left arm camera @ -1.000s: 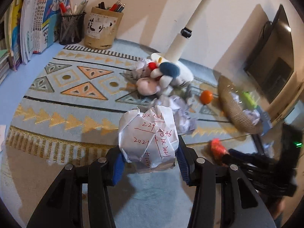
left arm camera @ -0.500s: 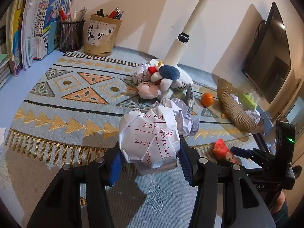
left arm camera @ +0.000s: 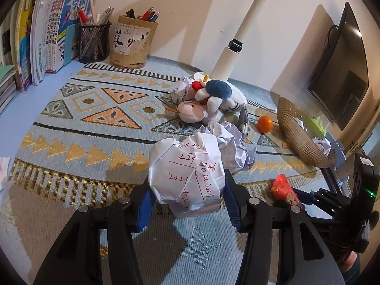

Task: Organize objects
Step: 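Carry the paper ball and snack bag over the amber bowl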

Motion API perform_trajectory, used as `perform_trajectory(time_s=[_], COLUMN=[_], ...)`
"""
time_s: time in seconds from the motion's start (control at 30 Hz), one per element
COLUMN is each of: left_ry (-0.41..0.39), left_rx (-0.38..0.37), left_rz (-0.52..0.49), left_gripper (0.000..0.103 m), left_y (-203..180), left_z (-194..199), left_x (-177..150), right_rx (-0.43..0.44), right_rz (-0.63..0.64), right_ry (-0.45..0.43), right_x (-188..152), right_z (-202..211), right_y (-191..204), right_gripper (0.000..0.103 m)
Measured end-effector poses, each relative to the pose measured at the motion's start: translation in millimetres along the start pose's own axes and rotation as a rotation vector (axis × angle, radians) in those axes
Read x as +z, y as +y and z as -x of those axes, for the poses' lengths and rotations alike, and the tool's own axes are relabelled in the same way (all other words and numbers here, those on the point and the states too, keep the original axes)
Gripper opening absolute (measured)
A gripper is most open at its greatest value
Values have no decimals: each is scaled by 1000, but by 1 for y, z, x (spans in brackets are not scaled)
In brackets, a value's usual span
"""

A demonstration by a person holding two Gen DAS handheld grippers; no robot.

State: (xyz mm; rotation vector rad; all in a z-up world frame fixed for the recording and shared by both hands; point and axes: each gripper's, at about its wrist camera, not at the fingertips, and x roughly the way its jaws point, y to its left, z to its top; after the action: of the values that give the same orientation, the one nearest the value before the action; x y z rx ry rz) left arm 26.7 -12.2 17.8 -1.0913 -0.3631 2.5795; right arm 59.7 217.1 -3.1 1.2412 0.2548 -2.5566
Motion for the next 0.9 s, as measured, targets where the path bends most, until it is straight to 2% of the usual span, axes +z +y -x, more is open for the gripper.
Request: perform_trajectory(time_s=[0.17,0.33,0.4,0.47,0.57,0.63,0.73,0.8,0.9], left_ry=[-4,-8,-52,-79,-113,-130,-91,22,41], left_rx=[5,70,95,77,11,-40,-133,-204,-234], left_rz=[-2,11,-15,-52,-110,-157,-240,-294,-324], left_gripper=[50,50,49,47,47,47,48,47,47], left_y=[0,0,-10,-28,-69,-103,-159,-196,-231], left_z=[1,1,11,21,37,42,28,-3,-42], left_x=[0,2,3,7,25,43,67,79,89], right_rx=[-7,-25,-26,10,89,81,19,-61,-271], right_rz=[-2,-35,-61,-104,-178,-200,-238,-274,-327], right_ry=[-3,-31,-54,-100,-153,-202,-306,-350,-384], right_x=[0,-1,-1,-1,-3,0,10,19,32], right_z=[0,6,11,22,44,67,112,138,160], right_y=[1,-4,-10,-20,-42,-59,-93,-121,-162], right_gripper=[39,31,29,29,28,28,28,28,28])
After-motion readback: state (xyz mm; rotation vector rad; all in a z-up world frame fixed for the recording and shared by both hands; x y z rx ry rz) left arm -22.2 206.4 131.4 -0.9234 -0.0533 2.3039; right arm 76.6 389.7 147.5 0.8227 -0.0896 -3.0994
